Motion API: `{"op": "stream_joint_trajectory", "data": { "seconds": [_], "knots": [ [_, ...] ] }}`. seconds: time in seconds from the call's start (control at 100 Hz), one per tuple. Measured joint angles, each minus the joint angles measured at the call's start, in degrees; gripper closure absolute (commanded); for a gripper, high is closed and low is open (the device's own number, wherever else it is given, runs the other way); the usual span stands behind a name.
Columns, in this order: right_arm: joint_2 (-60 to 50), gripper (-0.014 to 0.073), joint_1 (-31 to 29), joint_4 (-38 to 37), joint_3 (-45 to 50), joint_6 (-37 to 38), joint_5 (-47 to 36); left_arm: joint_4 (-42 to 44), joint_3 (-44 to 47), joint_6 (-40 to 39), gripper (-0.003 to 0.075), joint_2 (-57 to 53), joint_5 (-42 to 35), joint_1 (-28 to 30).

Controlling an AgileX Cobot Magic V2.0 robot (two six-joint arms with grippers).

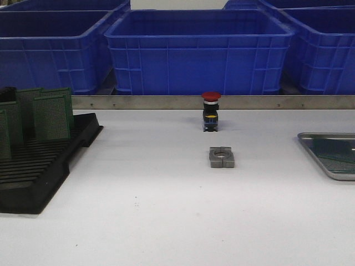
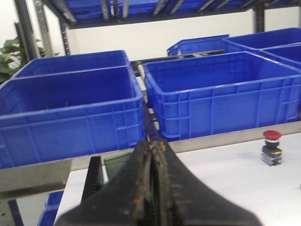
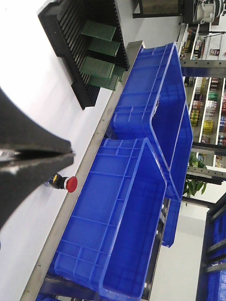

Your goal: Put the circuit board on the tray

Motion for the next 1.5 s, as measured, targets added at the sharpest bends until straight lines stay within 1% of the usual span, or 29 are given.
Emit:
{"op": "stream_joint_trajectory", "data": {
  "seconds": [0.11, 0.16, 0.21, 0.28, 0.55, 1.5],
  "knots": [
    [0.0, 0.0655, 0.0, 0.0, 0.0, 0.0, 0.0, 15.4, 2.9, -18.9, 0.0741, -2.9, 2.9, 4.3],
    [0.0, 0.0655, 0.0, 0.0, 0.0, 0.0, 0.1, 19.4, 4.5, -24.9, 0.0741, -4.4, 4.4, 5.9],
    [0.0, 0.0655, 0.0, 0.0, 0.0, 0.0, 0.1, 21.6, 6.4, -28.2, 0.0741, -6.0, 5.4, 7.1],
    [0.0, 0.0655, 0.0, 0.0, 0.0, 0.0, 0.1, 23.0, 8.5, -30.5, 0.0741, -8.7, 7.2, 8.2],
    [0.0, 0.0655, 0.0, -0.1, 0.0, 0.0, 0.3, 23.4, 8.4, -31.9, 0.0741, -10.1, 12.3, 8.7],
    [0.0, 0.0655, 0.0, -0.1, 0.0, 0.0, 0.4, 23.4, 8.4, -31.9, 0.0741, -10.1, 12.7, 8.8]
  ]
}}
